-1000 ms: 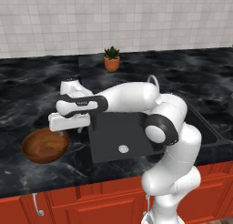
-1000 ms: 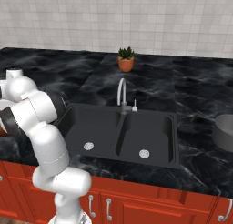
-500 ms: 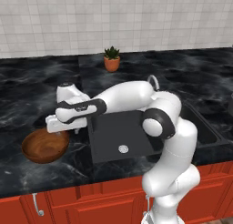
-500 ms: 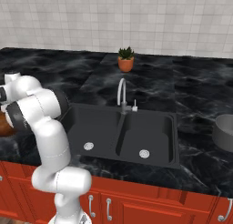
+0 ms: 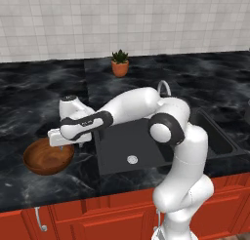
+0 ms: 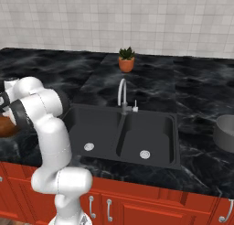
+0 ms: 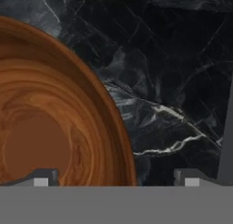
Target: Place the saucepan in the left basin and the bowl in the right basin of the sink.
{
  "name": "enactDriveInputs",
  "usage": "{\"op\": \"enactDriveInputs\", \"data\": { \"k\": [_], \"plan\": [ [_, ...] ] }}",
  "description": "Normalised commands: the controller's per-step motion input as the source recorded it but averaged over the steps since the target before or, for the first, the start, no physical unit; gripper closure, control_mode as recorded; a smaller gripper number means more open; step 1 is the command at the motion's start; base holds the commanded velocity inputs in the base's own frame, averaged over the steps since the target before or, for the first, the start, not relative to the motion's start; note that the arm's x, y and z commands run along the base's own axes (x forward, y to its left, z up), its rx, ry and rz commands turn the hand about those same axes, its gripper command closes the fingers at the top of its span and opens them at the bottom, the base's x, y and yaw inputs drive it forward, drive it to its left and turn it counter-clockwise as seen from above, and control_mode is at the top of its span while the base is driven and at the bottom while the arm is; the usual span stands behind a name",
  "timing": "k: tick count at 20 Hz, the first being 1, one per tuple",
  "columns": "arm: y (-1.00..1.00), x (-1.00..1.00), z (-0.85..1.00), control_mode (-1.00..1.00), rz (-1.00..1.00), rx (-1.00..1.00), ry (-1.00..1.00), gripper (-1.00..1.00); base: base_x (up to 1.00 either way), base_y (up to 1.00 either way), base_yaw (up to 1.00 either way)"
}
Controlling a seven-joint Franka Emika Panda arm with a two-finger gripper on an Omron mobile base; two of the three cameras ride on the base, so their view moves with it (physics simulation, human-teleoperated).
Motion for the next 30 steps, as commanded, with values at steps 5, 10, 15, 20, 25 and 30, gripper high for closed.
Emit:
{"op": "enactDriveInputs", "data": {
  "k": [5,10,15,20,25,30],
  "plan": [
    [0.0,0.02,-0.26,-1.0,0.0,0.02,0.0,-1.0,0.0,0.0,0.0],
    [0.02,0.03,-0.23,-1.0,0.0,0.05,0.0,1.0,0.0,0.0,0.0],
    [0.01,0.01,-0.18,-1.0,-0.01,0.06,0.0,1.0,0.0,0.0,0.0],
    [-0.05,-0.02,-0.03,-1.0,-0.09,0.04,0.0,1.0,0.0,0.0,0.0],
    [-0.24,-0.12,0.07,-1.0,-0.14,0.12,0.0,1.0,0.0,0.0,0.0],
    [-0.34,-0.17,0.2,-1.0,-0.06,0.18,-0.03,1.0,0.0,0.0,0.0]
  ]
}}
